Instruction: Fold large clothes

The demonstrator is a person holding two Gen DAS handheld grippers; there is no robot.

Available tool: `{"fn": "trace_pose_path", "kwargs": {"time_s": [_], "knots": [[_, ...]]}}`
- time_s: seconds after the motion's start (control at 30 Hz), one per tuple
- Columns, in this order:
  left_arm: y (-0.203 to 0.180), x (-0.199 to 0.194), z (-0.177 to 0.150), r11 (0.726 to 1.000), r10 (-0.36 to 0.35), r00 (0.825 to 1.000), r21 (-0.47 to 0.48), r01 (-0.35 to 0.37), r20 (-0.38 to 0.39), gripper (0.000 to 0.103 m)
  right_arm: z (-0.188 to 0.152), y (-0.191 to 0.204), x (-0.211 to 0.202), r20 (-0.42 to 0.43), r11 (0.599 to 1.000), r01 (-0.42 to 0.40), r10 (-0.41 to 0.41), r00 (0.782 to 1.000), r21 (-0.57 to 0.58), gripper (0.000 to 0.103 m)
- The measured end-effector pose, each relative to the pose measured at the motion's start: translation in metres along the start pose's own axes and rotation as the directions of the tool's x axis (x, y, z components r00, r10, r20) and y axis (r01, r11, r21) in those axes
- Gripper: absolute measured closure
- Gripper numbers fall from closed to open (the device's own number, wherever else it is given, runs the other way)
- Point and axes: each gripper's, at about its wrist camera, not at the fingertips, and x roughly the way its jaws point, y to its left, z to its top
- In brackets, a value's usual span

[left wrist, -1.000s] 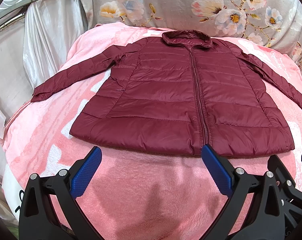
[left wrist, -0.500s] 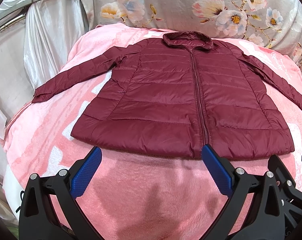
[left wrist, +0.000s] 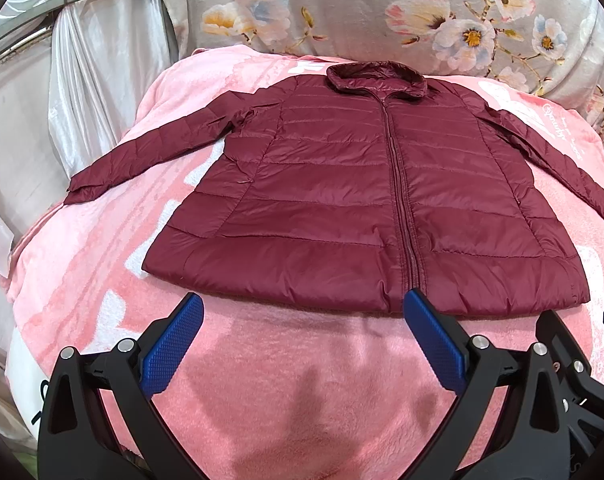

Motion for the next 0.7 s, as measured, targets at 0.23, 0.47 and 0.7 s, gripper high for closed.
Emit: {"fn": "trace_pose_path", "kwargs": {"time_s": [0.23,0.47,0.7], "knots": [[0.0008,-0.0006,0.0007,1.0,0.001,1.0,0.0,-0.001,-0.001,0.005,0.0001,0.0005,0.0003,0.0,1.0,0.0,0.0,1.0,0.001,0.01],[0.0009,-0.0006,0.0005,1.0,-0.001,1.0,-0.001,0.001,-0.001,0.005,-0.0008,0.0,0.0004,0.0,1.0,-0.001,0.001,1.0,0.002,0.01],[0.0006,0.0007,-0.0002,1.0,0.001,1.0,-0.001,-0.001,0.0,0.005,-0.0006,0.0005,0.0001,0.003,1.0,-0.001,0.001,1.0,0.0,0.01]]}}
